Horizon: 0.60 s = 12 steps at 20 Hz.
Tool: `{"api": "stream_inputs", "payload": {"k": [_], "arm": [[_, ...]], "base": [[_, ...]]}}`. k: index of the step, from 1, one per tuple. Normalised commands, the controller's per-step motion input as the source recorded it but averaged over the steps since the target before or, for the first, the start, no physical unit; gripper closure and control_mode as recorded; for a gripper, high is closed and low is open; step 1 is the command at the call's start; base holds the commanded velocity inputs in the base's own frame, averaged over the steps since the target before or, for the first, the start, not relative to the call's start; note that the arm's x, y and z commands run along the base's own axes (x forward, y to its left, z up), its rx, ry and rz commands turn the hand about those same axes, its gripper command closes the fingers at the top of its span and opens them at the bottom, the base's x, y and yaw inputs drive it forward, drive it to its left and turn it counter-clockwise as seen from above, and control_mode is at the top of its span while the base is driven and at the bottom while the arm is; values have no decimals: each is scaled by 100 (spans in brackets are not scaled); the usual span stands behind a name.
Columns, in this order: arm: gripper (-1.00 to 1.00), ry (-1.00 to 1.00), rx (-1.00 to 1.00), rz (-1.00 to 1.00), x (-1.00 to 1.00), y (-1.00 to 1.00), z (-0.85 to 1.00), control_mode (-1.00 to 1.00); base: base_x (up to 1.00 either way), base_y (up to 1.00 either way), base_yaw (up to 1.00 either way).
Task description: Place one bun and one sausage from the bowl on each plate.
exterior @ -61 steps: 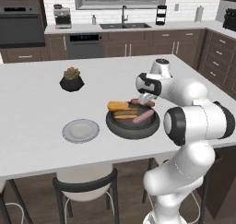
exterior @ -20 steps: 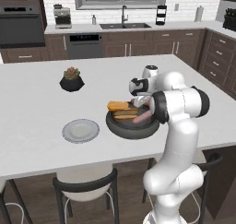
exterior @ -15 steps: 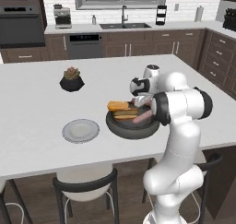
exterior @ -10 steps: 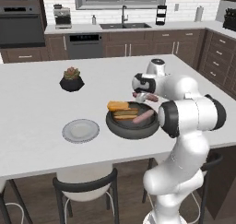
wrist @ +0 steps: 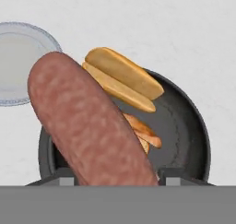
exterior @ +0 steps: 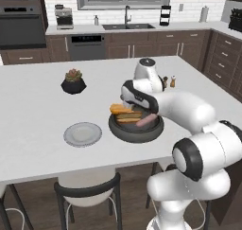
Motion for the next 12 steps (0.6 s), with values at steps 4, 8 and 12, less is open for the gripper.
{"api": "stream_inputs", "payload": {"k": [4, 8, 12], "arm": [[100, 12, 0, -7, -51, 100, 33, -100], [100, 16, 0, -10, -18, 100, 4, -100], [100, 14, 1, -18, 1, 100, -10, -100]], "base": [[0, 0, 0], [0, 0, 0], [0, 0, 0]]}}
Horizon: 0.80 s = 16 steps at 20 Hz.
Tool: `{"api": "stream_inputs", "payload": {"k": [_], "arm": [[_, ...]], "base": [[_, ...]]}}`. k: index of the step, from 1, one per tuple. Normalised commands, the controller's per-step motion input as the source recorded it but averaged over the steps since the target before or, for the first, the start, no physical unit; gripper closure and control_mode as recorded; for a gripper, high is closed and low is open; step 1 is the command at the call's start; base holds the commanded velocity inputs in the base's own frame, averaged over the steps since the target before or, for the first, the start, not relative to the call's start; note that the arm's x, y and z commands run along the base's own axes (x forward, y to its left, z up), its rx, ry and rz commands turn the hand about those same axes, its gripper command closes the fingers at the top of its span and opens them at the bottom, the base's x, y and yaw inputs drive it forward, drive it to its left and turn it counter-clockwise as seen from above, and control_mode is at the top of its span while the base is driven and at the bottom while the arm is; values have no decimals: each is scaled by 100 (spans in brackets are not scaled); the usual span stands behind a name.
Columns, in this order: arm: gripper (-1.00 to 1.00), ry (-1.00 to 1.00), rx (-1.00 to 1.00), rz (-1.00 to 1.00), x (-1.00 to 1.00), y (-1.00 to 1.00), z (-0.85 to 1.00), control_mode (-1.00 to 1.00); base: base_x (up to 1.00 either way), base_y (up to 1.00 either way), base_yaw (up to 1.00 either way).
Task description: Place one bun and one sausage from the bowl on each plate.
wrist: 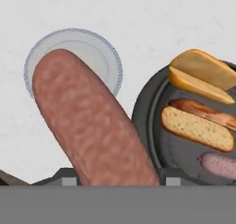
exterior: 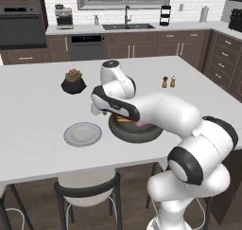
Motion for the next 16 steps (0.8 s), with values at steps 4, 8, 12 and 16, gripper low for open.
{"api": "stream_inputs", "payload": {"k": [4, 8, 12, 16], "arm": [[100, 4, 3, -23, 3, 81, -46, -100], [100, 1, 5, -29, 22, 54, -61, -100], [100, 3, 7, -30, 34, 48, -57, -100], [100, 6, 7, -33, 41, 45, -46, -100]], "base": [[0, 0, 0], [0, 0, 0], [0, 0, 0], [0, 0, 0]]}}
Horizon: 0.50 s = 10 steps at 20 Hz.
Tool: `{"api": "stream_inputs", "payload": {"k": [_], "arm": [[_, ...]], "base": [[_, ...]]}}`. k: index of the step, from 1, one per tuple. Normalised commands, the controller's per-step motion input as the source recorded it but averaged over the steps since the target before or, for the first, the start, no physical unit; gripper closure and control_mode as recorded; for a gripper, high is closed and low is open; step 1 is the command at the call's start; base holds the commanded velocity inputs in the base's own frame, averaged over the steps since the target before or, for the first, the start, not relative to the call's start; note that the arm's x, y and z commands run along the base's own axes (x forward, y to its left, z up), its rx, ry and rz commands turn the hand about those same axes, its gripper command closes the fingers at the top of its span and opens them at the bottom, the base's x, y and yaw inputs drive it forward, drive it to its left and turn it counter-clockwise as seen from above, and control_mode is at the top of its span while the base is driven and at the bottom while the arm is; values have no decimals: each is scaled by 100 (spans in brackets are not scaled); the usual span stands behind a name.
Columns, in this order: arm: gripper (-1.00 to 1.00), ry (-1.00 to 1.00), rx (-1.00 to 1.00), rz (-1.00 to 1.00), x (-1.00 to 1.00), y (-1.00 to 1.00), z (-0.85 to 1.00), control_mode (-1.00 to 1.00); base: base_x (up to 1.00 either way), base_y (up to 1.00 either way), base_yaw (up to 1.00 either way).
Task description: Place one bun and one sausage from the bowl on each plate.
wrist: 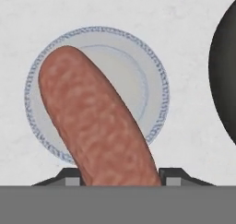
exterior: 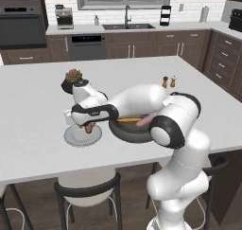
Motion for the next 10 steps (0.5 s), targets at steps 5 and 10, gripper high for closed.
{"api": "stream_inputs", "payload": {"k": [5, 10], "arm": [[100, 5, 2, -32, 39, 42, -33, -100], [100, 1, 0, -27, 24, 22, -34, -100]], "base": [[0, 0, 0], [0, 0, 0]]}}
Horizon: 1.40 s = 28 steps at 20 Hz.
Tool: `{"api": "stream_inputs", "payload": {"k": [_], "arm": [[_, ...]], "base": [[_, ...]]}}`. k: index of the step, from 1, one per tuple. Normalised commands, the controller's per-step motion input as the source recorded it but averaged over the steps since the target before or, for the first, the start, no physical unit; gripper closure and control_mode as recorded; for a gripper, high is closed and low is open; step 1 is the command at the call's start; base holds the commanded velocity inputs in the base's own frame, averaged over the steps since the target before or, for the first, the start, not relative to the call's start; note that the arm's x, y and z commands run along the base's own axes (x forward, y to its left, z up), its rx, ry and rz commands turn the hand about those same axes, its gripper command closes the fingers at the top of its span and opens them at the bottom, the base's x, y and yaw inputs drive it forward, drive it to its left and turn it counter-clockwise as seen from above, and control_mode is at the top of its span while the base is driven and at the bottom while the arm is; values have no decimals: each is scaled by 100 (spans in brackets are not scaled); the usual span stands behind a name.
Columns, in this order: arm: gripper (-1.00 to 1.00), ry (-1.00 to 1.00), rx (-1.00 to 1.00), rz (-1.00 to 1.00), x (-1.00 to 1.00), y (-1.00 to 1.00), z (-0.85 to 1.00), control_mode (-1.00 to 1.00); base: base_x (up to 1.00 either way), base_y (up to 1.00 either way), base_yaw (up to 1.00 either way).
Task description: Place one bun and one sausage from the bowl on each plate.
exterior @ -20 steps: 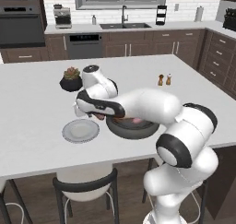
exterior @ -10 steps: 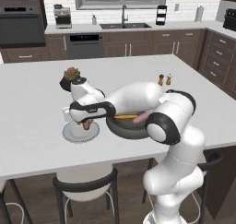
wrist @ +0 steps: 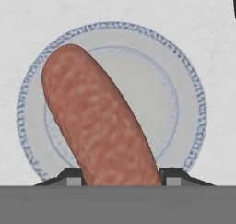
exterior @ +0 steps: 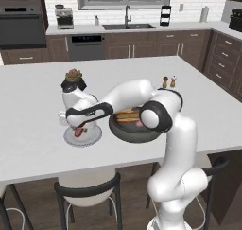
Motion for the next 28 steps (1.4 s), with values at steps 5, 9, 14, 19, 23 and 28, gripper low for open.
{"api": "stream_inputs", "payload": {"k": [5, 9, 14, 19, 23, 28], "arm": [[100, 0, 0, -20, 30, 1, -39, -100], [100, 1, 0, -16, 36, 0, -51, -100], [-100, 0, 0, -11, 8, -1, -36, -100], [-100, -1, 8, -3, -9, -9, 20, -100], [-100, 0, 11, -1, -13, -18, 63, -100], [-100, -1, 6, 1, -43, -57, 97, -100]], "base": [[0, 0, 0], [0, 0, 0], [0, 0, 0], [0, 0, 0], [0, 0, 0], [0, 0, 0]]}}
